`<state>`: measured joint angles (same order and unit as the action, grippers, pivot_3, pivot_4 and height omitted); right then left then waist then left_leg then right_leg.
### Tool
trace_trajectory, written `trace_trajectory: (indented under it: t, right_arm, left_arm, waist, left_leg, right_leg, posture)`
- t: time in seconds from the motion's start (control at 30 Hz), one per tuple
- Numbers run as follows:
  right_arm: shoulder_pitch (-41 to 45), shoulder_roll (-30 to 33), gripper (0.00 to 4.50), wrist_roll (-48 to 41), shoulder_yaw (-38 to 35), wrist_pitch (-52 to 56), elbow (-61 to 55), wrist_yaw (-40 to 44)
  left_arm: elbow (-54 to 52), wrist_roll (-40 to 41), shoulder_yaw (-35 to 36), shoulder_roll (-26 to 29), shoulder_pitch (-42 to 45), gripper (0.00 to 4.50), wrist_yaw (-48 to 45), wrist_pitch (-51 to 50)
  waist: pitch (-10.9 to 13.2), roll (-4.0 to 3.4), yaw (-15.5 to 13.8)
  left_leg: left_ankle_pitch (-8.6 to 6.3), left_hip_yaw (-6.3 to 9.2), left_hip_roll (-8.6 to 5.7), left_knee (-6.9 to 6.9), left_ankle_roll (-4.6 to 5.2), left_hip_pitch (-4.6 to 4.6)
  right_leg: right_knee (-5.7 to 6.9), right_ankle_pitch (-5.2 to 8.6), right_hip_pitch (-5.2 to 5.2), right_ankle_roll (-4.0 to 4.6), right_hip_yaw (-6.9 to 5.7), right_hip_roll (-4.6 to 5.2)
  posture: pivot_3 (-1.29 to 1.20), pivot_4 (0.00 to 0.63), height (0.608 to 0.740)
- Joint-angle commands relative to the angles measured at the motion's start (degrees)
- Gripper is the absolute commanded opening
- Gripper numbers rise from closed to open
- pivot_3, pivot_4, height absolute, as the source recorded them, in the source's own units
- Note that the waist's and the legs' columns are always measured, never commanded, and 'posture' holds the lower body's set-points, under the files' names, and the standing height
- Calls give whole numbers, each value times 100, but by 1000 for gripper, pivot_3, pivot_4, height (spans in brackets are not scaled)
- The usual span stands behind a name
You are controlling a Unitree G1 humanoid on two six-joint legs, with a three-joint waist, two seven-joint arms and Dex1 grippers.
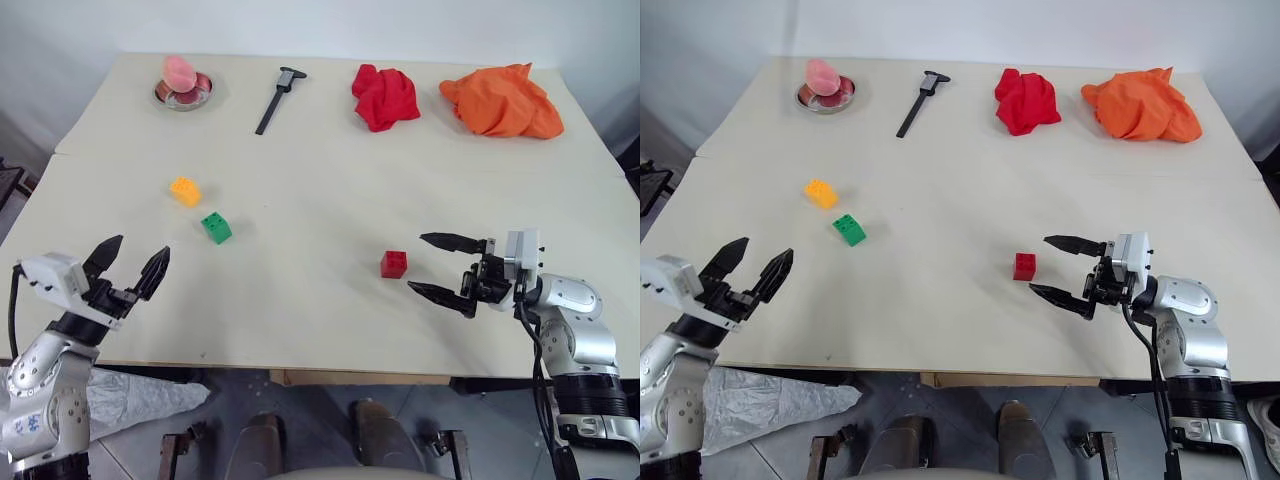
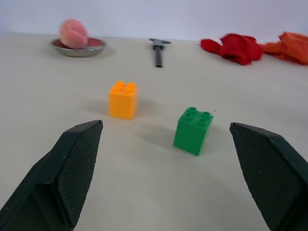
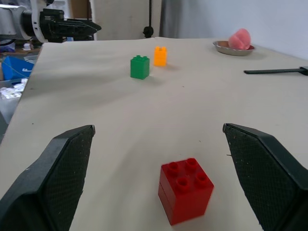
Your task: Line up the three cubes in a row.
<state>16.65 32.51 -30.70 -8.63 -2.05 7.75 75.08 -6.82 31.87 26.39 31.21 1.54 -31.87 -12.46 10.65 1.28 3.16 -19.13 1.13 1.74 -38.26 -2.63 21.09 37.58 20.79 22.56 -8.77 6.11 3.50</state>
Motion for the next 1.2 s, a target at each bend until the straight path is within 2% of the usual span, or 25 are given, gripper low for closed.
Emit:
trace_trajectory:
  t: [0.03,0.2,0.37,0.5,0.63,0.87,1.03,1.2]
  right_arm:
    - [-9,-50,4469,-66,10,11,-260,-85]
    - [-4,-108,4469,-51,67,-6,-309,-192]
    - [-71,-131,4469,-64,112,10,-440,-268]
    - [-144,-126,4469,-79,115,30,-528,-315]
    - [-208,-129,4500,-77,104,29,-595,-375]
    - [-377,-92,4500,-66,69,36,-724,-433]
    - [-579,88,4500,-108,-76,85,-824,-418]
    - [-862,427,4500,-210,-329,141,-893,-292]
  left_arm:
    - [462,-172,-212,357,396,4500,-298,-153]
    - [1502,-547,-768,634,1186,4500,-907,35]
    - [2698,-951,-1140,637,2021,4500,-1301,458]
    - [3253,-1093,-1279,618,2389,4500,-1602,732]
    - [3617,-1158,-1341,614,2624,3663,-1849,932]
    - [3835,-1147,-1487,623,2938,1489,-2517,1076]
    - [3766,-1115,-1865,518,3332,1438,-3551,1314]
    - [3980,-1424,-2600,64,4133,1438,-4327,1504]
  waist:
    - [0,0,16]
    - [0,0,3]
    - [0,0,-12]
    - [0,0,-1]
    - [0,0,3]
    - [0,0,-17]
    - [0,0,-31]
    - [0,0,-164]
  left_leg:
    - [1,-2,-1,2,-1,0]
    - [9,-4,-1,3,-17,1]
    - [10,-3,-3,0,-18,5]
    - [10,-6,-1,0,-19,7]
    - [10,-10,0,1,-19,8]
    - [10,-10,-1,-4,-19,9]
    - [10,-10,-4,-7,-19,12]
    - [8,-12,-22,-27,-16,20]
  right_leg:
    - [-2,0,2,0,0,-3]
    - [-1,0,5,1,-6,2]
    - [0,0,5,1,-12,4]
    - [3,0,10,1,-24,6]
    - [10,0,14,1,-26,9]
    - [9,0,15,1,-27,11]
    - [10,0,15,1,-29,12]
    - [9,0,13,1,-33,10]
  posture:
    - [0,150,740]
    - [0,150,740]
    - [0,150,740]
    - [0,150,740]
    - [0,150,740]
    - [0,150,740]
    - [0,150,740]
    - [0,150,740]
